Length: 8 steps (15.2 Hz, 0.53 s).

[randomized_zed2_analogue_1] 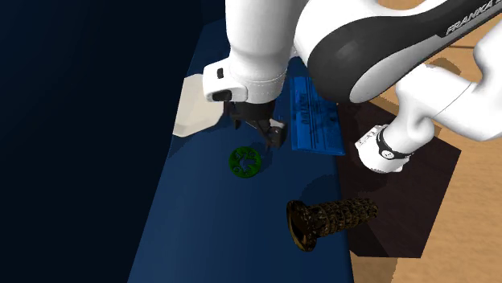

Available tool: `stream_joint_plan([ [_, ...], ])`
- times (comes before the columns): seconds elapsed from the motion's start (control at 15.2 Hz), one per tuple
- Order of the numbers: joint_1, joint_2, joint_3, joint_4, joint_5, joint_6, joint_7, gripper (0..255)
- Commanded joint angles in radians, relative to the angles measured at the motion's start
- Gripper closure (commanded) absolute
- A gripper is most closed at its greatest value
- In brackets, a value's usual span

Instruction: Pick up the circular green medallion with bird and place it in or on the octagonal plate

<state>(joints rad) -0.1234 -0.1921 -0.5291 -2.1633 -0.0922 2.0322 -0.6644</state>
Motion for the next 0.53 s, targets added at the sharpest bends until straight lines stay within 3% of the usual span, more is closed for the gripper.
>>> stream_joint_plan([
  [0.0,-0.007,0.074,-0.036,0.052,0.037,0.014,-0.058,0],
  [0.26,-0.036,0.236,-0.089,0.17,0.138,0.027,-0.177,0],
  [0.46,-0.044,0.261,-0.089,0.165,0.155,0.052,-0.193,0],
])
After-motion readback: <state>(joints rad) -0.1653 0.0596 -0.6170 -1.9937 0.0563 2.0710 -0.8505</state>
